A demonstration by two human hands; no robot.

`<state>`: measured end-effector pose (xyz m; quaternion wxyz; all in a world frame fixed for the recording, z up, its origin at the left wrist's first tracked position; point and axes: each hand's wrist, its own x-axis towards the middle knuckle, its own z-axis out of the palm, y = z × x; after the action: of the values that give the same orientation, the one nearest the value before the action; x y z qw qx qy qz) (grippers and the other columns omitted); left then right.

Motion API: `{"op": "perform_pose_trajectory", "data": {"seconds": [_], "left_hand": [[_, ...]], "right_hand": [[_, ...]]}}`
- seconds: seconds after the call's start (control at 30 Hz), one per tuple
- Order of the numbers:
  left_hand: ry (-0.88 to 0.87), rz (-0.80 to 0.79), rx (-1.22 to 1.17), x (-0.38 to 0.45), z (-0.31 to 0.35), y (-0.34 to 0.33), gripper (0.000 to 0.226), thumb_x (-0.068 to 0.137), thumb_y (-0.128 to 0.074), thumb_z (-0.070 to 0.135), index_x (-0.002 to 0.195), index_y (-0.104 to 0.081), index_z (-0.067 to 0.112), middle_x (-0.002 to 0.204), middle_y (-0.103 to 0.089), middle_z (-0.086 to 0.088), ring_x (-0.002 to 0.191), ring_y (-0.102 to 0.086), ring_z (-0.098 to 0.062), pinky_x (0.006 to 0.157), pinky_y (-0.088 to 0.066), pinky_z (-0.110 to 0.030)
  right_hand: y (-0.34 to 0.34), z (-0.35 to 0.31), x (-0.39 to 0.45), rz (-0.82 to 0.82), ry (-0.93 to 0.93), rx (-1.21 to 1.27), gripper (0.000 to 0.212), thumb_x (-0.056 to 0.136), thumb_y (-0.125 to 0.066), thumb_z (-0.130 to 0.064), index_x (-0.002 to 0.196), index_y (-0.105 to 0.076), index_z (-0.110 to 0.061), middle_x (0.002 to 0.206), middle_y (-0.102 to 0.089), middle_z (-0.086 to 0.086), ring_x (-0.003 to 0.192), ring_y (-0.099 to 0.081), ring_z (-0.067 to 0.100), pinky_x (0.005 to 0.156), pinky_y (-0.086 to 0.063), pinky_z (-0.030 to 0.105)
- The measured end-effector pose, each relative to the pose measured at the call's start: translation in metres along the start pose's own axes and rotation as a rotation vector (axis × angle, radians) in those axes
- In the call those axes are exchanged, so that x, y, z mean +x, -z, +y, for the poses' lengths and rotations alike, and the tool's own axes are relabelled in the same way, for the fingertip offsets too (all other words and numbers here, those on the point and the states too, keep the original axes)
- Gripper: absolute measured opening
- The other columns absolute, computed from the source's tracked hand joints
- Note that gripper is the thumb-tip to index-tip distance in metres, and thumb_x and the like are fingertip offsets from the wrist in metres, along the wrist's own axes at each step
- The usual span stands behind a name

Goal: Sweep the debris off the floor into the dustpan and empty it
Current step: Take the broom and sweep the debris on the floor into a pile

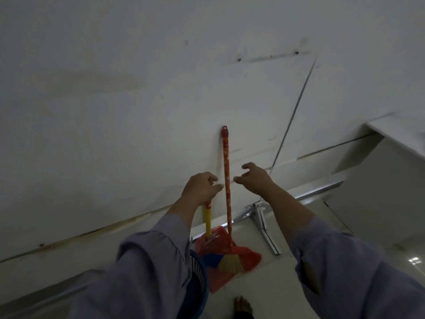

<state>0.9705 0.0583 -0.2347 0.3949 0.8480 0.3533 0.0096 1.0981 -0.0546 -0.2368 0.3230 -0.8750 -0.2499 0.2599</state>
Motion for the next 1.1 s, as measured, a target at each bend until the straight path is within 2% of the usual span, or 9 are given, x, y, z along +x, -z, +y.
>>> {"op": "perform_pose_trajectory", "data": {"seconds": [0.13, 0.2, 0.3, 0.4, 0.53, 0.73, 0.83, 0.97, 1.1], "left_hand": [[0.128, -0.006, -0.009, 0.040, -0.006, -0.012, 0.045, 0.086, -0.065, 0.037, 0.126, -0.058, 0.017, 0.128, -0.061, -0.005, 0.112, -0.060, -0.021, 0.094, -0.049, -0.032], [0.186, -0.016, -0.023, 0.056, -0.011, -0.020, 0.045, 0.087, -0.064, 0.035, 0.127, -0.058, 0.015, 0.126, -0.063, -0.005, 0.109, -0.061, -0.020, 0.094, -0.048, -0.031], [0.251, -0.028, -0.048, 0.073, -0.020, -0.032, 0.042, 0.088, -0.064, 0.032, 0.124, -0.060, 0.012, 0.123, -0.065, -0.007, 0.108, -0.061, -0.022, 0.097, -0.048, -0.033], [0.291, -0.044, -0.042, 0.079, -0.026, -0.041, 0.037, 0.089, -0.062, 0.030, 0.121, -0.061, 0.009, 0.124, -0.064, -0.011, 0.114, -0.059, -0.026, 0.101, -0.046, -0.036], [0.320, -0.090, -0.016, 0.081, -0.032, -0.049, 0.040, 0.092, -0.059, 0.027, 0.126, -0.057, 0.005, 0.128, -0.060, -0.016, 0.118, -0.056, -0.030, 0.101, -0.045, -0.037], [0.332, -0.116, -0.008, 0.067, -0.034, -0.056, 0.052, 0.089, -0.062, 0.032, 0.136, -0.050, 0.012, 0.136, -0.056, -0.012, 0.122, -0.054, -0.027, 0.101, -0.045, -0.034], [0.283, -0.110, 0.007, 0.053, -0.025, -0.057, 0.051, 0.088, -0.063, 0.035, 0.132, -0.053, 0.013, 0.132, -0.058, -0.010, 0.119, -0.055, -0.026, 0.095, -0.044, -0.031], [0.227, -0.112, 0.027, 0.026, -0.012, -0.063, 0.048, 0.088, -0.062, 0.040, 0.128, -0.055, 0.015, 0.133, -0.058, -0.007, 0.111, -0.056, -0.021, 0.086, -0.039, -0.023], [0.179, -0.170, 0.025, -0.020, 0.002, -0.074, 0.051, 0.089, -0.062, 0.039, 0.132, -0.053, 0.016, 0.137, -0.056, -0.006, 0.120, -0.056, -0.020, 0.088, -0.038, -0.020]], "right_hand": [[-0.008, 0.002, 0.062, -0.035, 0.009, 0.041, 0.068, 0.086, -0.068, -0.030, 0.143, -0.036, -0.010, 0.137, -0.052, 0.014, 0.119, -0.054, 0.026, 0.096, -0.045, 0.035], [-0.015, 0.003, 0.087, -0.059, 0.020, 0.033, 0.066, 0.087, -0.067, -0.028, 0.143, -0.038, -0.008, 0.136, -0.052, 0.013, 0.110, -0.057, 0.023, 0.090, -0.046, 0.031], [-0.032, 0.008, 0.123, -0.126, 0.001, 0.026, 0.058, 0.087, -0.066, -0.027, 0.136, -0.044, -0.008, 0.125, -0.059, 0.010, 0.097, -0.059, 0.019, 0.083, -0.049, 0.030], [-0.051, 0.015, 0.146, -0.182, -0.006, 0.009, 0.044, 0.087, -0.063, -0.029, 0.123, -0.050, -0.008, 0.111, -0.062, 0.008, 0.099, -0.062, 0.024, 0.088, -0.053, 0.038], [-0.066, 0.023, 0.147, -0.199, 0.012, 0.093, 0.035, 0.098, -0.045, -0.033, 0.121, -0.045, -0.007, 0.100, -0.061, 0.009, 0.090, -0.060, 0.025, 0.083, -0.051, 0.042], [-0.062, 0.044, 0.114, 0.085, 0.110, 0.191, 0.034, 0.101, -0.031, -0.044, 0.106, -0.041, -0.012, 0.085, -0.061, 0.006, 0.073, -0.059, 0.023, 0.064, -0.044, 0.031], [-0.047, 0.047, 0.090, 0.133, 0.158, 0.229, 0.034, 0.101, -0.030, -0.046, 0.104, -0.040, -0.014, 0.071, -0.057, 0.004, 0.060, -0.056, 0.021, 0.056, -0.047, 0.035], [-0.024, 0.045, 0.043, 0.207, 0.229, 0.215, 0.033, 0.101, -0.030, -0.046, 0.104, -0.039, -0.014, 0.074, -0.062, 0.010, 0.065, -0.062, 0.025, 0.060, -0.050, 0.036], [0.004, 0.041, -0.017, 0.271, 0.289, 0.229, 0.036, 0.101, -0.029, -0.046, 0.109, -0.040, -0.012, 0.076, -0.063, 0.013, 0.065, -0.062, 0.024, 0.055, -0.047, 0.030]]}}
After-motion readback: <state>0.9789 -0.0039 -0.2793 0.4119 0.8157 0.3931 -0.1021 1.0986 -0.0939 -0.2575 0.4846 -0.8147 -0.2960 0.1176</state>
